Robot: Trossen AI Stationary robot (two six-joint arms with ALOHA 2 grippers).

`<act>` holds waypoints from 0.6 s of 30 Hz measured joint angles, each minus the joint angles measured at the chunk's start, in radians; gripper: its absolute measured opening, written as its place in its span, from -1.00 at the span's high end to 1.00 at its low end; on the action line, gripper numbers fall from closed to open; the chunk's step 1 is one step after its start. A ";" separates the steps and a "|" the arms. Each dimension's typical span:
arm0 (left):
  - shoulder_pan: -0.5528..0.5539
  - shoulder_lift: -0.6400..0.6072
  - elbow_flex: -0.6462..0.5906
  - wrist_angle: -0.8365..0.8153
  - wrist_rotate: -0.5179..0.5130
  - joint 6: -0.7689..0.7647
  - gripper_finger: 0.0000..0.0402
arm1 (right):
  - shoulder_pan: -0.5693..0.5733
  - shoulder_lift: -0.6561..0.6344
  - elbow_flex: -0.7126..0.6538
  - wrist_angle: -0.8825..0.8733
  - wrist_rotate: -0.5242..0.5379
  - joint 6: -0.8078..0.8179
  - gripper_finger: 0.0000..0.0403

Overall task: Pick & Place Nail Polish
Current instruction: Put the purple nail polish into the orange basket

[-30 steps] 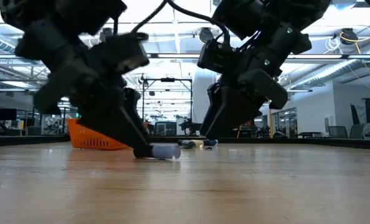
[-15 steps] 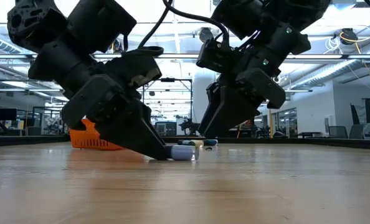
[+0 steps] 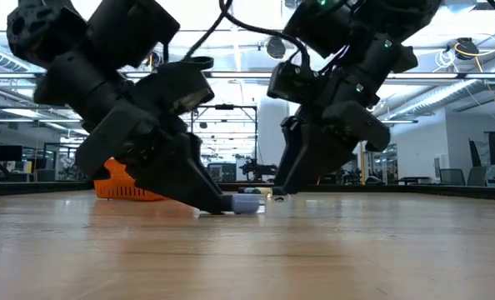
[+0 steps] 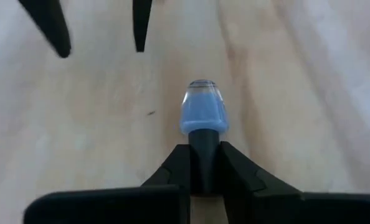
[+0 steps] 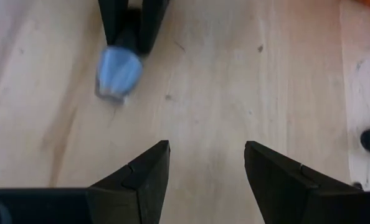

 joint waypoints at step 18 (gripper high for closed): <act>-0.109 -0.231 0.068 -0.237 -0.625 0.464 0.81 | -0.097 -0.001 -0.094 0.180 -0.038 0.115 0.03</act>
